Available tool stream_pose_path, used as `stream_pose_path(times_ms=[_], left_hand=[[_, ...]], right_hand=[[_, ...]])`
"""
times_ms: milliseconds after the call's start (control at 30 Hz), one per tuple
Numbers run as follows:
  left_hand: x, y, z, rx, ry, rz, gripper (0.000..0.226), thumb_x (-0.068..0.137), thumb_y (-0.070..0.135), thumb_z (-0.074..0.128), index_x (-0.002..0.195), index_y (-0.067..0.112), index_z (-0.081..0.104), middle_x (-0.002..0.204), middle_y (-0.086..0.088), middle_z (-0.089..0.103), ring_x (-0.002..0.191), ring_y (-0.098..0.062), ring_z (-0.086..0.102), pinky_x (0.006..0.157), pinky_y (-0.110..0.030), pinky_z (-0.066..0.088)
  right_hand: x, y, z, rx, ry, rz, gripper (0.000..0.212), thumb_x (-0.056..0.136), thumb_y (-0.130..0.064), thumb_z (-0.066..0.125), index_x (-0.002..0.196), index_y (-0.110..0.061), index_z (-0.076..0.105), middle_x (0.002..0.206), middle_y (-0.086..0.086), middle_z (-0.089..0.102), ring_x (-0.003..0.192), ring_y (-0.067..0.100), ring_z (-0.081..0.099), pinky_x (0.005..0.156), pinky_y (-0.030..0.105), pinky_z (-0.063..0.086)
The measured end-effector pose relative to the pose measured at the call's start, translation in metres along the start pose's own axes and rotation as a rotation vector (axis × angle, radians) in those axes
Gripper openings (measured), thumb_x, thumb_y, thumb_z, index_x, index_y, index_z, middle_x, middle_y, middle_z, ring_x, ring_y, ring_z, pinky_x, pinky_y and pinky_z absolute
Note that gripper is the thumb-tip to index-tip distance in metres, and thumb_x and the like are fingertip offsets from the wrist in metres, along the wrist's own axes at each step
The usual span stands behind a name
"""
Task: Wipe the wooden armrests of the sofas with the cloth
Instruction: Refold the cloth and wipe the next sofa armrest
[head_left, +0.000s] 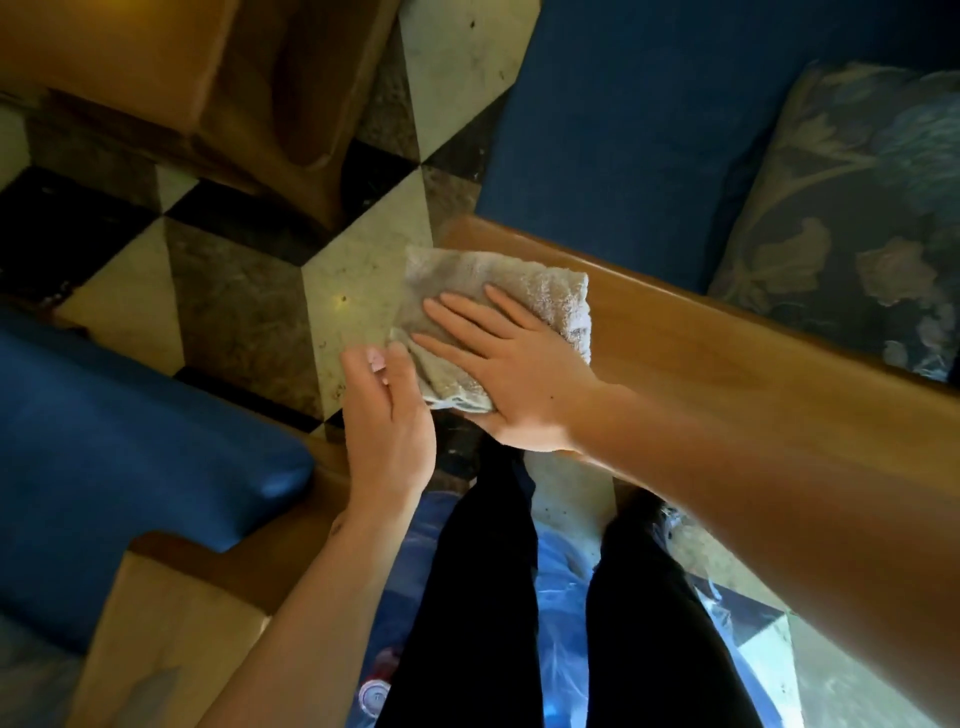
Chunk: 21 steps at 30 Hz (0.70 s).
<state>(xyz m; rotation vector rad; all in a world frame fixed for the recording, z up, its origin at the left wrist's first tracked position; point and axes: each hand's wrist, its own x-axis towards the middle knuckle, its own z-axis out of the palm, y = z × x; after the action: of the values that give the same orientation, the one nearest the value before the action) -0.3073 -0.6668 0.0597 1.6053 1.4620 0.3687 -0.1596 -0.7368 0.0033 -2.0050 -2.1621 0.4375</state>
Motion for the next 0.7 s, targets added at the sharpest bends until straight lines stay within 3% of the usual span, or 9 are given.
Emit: stream_pose_path(times_ms=[33, 133, 233, 333, 433, 567, 633, 700], left_hand=[[-0.003, 0.001, 0.002, 0.001, -0.023, -0.001, 0.006, 0.106, 0.028, 0.047, 0.109, 0.025, 0.043, 0.102, 0.005, 0.057, 0.083, 0.011, 0.060, 0.067, -0.008, 0.047], [-0.015, 0.007, 0.010, 0.150, -0.079, 0.046, 0.037, 0.098, 0.021, 0.055, 0.132, 0.014, 0.042, 0.130, -0.005, 0.048, 0.106, -0.009, 0.056, 0.085, -0.022, 0.051], [-0.032, 0.015, 0.024, 0.478, -0.069, 0.153, 0.045, 0.093, 0.022, 0.058, 0.136, 0.015, 0.049, 0.144, -0.015, 0.042, 0.128, -0.031, 0.044, 0.105, -0.047, 0.043], [-0.062, 0.025, 0.052, 0.667, -0.146, 0.305, 0.049, 0.095, 0.024, 0.057, 0.142, 0.018, 0.052, 0.159, -0.014, 0.039, 0.150, -0.035, 0.027, 0.115, -0.054, 0.032], [-0.096, 0.029, 0.089, 0.632, -0.228, 0.476, 0.039, 0.096, 0.021, 0.055, 0.134, 0.019, 0.063, 0.157, -0.008, 0.047, 0.153, -0.033, 0.025, 0.115, -0.054, 0.031], [-0.134, 0.034, 0.130, 0.550, -0.312, 0.486, 0.039, 0.099, 0.024, 0.054, 0.138, 0.021, 0.060, 0.154, -0.008, 0.050, 0.152, -0.030, 0.028, 0.118, -0.053, 0.030], [-0.147, 0.035, 0.145, 0.602, -0.365, 0.500, 0.042, 0.099, 0.024, 0.055, 0.140, 0.022, 0.057, 0.156, -0.008, 0.048, 0.152, -0.031, 0.029, 0.118, -0.055, 0.031], [-0.157, 0.038, 0.157, 0.659, -0.406, 0.516, 0.042, 0.095, 0.021, 0.058, 0.137, 0.022, 0.060, 0.155, -0.010, 0.048, 0.148, -0.034, 0.032, 0.113, -0.058, 0.034]], right_hand=[[-0.004, 0.003, -0.001, -0.008, -0.005, -0.033, 0.073, 0.102, -0.059, 0.042, 0.164, -0.024, 0.025, 0.173, 0.006, 0.020, 0.160, 0.026, 0.014, 0.130, 0.052, 0.004], [-0.022, 0.011, -0.003, -0.023, -0.007, -0.061, 0.075, 0.099, -0.061, 0.042, 0.164, -0.026, 0.027, 0.172, 0.006, 0.021, 0.160, 0.026, 0.015, 0.130, 0.052, 0.005], [-0.049, 0.017, -0.003, -0.032, 0.008, -0.023, 0.074, 0.098, -0.060, 0.044, 0.163, -0.026, 0.031, 0.172, 0.006, 0.023, 0.160, 0.026, 0.017, 0.130, 0.052, 0.007], [-0.100, 0.028, -0.003, -0.034, 0.035, 0.032, 0.072, 0.098, -0.058, 0.042, 0.161, -0.024, 0.034, 0.172, 0.006, 0.024, 0.160, 0.026, 0.018, 0.129, 0.053, 0.011], [-0.162, 0.044, -0.002, -0.051, 0.082, 0.104, 0.072, 0.099, -0.058, 0.049, 0.161, -0.022, 0.036, 0.171, 0.005, 0.025, 0.160, 0.026, 0.018, 0.129, 0.053, 0.014], [-0.246, 0.068, 0.000, -0.082, 0.124, 0.252, 0.080, 0.097, -0.067, 0.050, 0.162, -0.023, 0.033, 0.171, 0.006, 0.026, 0.160, 0.027, 0.018, 0.129, 0.054, 0.014], [-0.285, 0.079, -0.001, -0.098, 0.122, 0.333, 0.082, 0.097, -0.071, 0.043, 0.163, -0.025, 0.027, 0.171, 0.007, 0.025, 0.160, 0.027, 0.017, 0.130, 0.053, 0.011], [-0.319, 0.083, -0.001, -0.071, 0.129, 0.457, 0.083, 0.095, -0.064, 0.049, 0.164, -0.026, 0.023, 0.173, 0.006, 0.021, 0.161, 0.026, 0.013, 0.130, 0.052, 0.009]])
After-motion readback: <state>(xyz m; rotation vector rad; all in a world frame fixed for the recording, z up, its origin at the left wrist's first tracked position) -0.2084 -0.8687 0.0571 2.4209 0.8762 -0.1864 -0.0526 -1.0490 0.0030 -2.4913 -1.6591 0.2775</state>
